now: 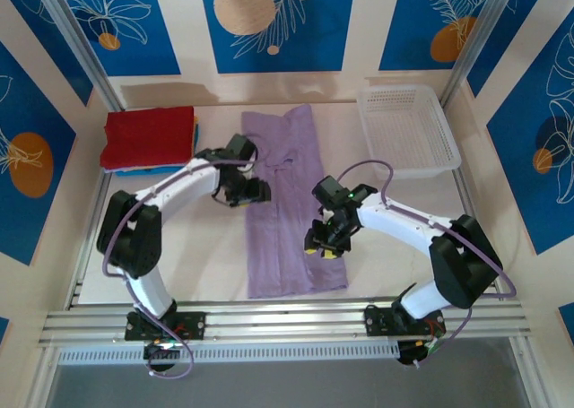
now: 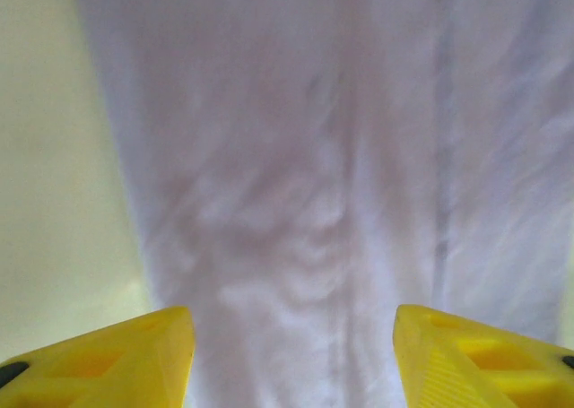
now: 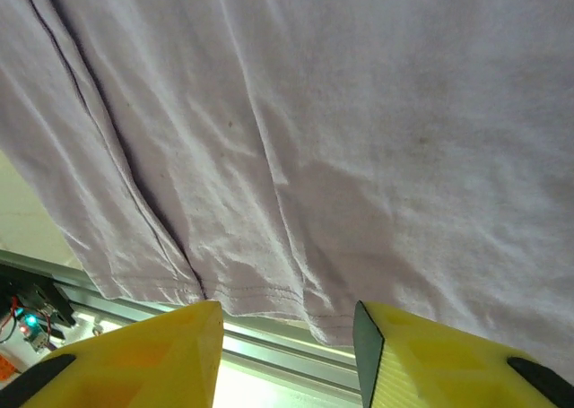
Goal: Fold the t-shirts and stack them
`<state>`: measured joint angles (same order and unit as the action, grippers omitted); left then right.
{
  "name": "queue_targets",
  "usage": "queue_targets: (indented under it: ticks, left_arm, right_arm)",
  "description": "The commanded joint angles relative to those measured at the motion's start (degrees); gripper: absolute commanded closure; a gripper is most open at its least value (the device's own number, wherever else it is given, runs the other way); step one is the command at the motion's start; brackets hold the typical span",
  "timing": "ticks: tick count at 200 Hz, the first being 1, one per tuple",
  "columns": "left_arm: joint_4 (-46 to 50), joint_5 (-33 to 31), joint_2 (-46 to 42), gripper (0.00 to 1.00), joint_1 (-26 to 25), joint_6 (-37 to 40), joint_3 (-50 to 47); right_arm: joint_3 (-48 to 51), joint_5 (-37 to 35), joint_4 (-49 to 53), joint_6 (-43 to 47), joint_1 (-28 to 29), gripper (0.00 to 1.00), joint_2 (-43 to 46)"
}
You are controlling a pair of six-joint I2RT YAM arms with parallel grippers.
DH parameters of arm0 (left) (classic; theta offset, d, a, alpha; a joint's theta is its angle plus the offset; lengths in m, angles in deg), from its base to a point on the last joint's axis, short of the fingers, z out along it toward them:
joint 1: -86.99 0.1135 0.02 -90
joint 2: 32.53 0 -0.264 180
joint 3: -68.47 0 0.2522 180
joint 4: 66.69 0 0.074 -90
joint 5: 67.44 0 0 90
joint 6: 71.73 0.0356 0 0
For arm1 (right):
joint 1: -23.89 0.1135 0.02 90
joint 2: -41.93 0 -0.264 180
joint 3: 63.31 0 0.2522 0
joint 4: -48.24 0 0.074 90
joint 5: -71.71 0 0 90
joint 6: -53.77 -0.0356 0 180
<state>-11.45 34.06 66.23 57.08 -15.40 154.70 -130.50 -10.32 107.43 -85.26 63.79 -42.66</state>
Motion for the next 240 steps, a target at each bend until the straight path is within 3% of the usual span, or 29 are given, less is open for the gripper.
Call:
queue_targets:
  ticks: [1, 48, 96, 191, 240]
  left_arm:
    - [-2.60, -1.56, -7.32, 0.39, 0.82, -3.56, -7.91]
    - [-2.70, -2.04, -21.67, 0.39, 0.82, -6.98, -22.81]
    - [-2.46, -1.88, -31.47, 0.38, 0.82, -9.81, -32.59]
    - [-1.33, -2.44, -34.76, 0.38, 0.82, -10.33, -35.70]
    - [-0.93, -2.89, -35.21, 0.38, 0.82, -10.54, -35.82]
  right_arm:
    - [0.52, 3.44, -3.26, -1.73, 3.51, 0.61, -0.85]
    - [0.04, 5.94, -10.66, -5.96, 10.26, 0.66, -5.85]
    - [-2.92, 8.66, -12.91, -6.29, 13.46, 0.70, -12.99]
    - [-6.31, 11.80, -12.35, -5.20, 14.08, 0.70, -19.81]
    - [-6.86, 12.23, -12.12, -4.66, 14.15, 0.78, -20.43]
